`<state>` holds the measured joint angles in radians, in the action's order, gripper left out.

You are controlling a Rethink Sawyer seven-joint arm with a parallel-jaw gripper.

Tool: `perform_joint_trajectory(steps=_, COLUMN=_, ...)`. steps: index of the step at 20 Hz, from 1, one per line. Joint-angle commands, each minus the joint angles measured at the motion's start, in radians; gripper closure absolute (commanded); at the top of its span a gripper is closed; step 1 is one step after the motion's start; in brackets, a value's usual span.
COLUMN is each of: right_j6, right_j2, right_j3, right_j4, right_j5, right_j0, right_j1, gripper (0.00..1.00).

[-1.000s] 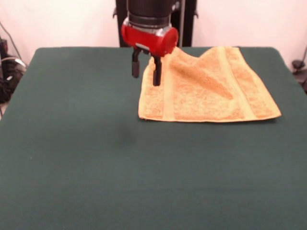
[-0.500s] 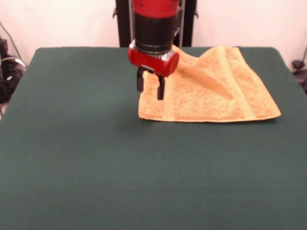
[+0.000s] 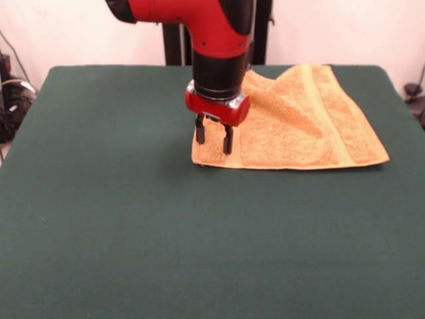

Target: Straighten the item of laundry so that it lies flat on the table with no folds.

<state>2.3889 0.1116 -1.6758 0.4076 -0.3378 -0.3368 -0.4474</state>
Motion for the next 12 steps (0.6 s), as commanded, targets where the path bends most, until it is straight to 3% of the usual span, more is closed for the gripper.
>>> perform_joint_trajectory(steps=1, right_j6=-0.049, right_j2=0.064, right_j3=0.081, right_j4=0.048, right_j5=0.026, right_j0=0.017, right_j1=0.045, gripper=0.00)
perform_joint_trajectory(steps=6, right_j6=-0.037, right_j2=0.033, right_j3=0.186, right_j4=0.092, right_j5=0.094, right_j0=0.032, right_j1=0.135, gripper=0.00)
perform_joint_trajectory(steps=12, right_j6=-0.042, right_j2=0.021, right_j3=0.275, right_j4=0.138, right_j5=0.147, right_j0=0.028, right_j1=0.180, gripper=0.00)
